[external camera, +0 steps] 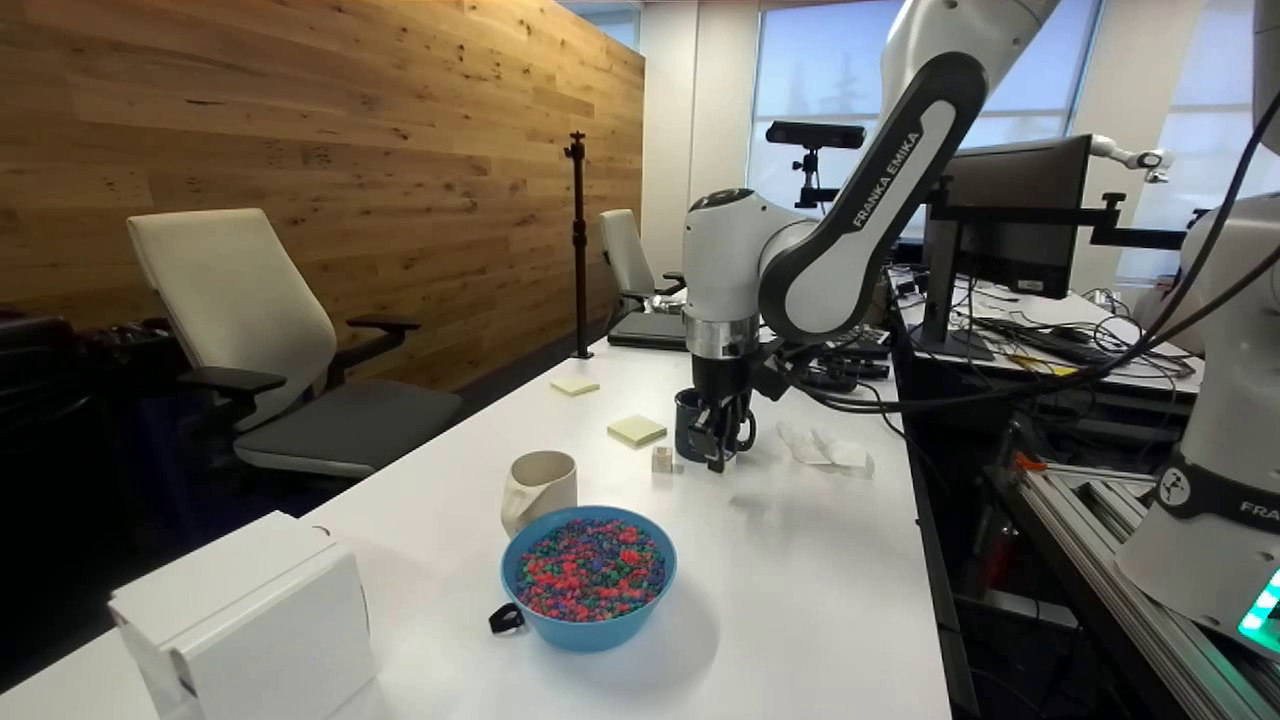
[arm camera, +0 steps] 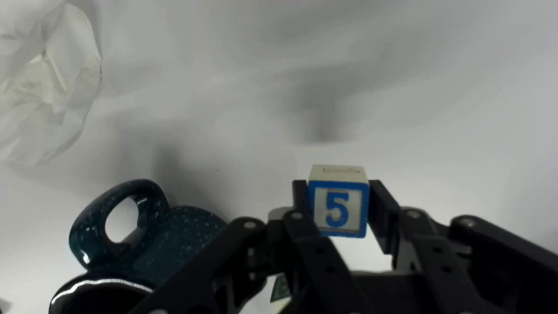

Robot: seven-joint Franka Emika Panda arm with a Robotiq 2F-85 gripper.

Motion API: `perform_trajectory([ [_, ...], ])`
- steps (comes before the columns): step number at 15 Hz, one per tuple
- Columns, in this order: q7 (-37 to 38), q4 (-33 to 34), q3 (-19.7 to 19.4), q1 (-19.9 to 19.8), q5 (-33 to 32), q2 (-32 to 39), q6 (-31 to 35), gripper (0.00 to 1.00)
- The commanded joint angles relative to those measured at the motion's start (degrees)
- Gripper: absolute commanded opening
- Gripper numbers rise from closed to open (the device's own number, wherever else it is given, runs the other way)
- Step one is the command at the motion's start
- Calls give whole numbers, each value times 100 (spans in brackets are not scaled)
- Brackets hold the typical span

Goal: Put the block inside the mug

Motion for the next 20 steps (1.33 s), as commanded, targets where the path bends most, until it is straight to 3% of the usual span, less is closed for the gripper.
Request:
perform_trajectory([
  [1, 378, -315, -83, 152, -448, -636, -13, 12],
  [11, 1387, -252, 13, -207, -719, -1254, -561, 12],
  [20, 1475, -57, -69, -1102, -141, -1352, -909, 12],
])
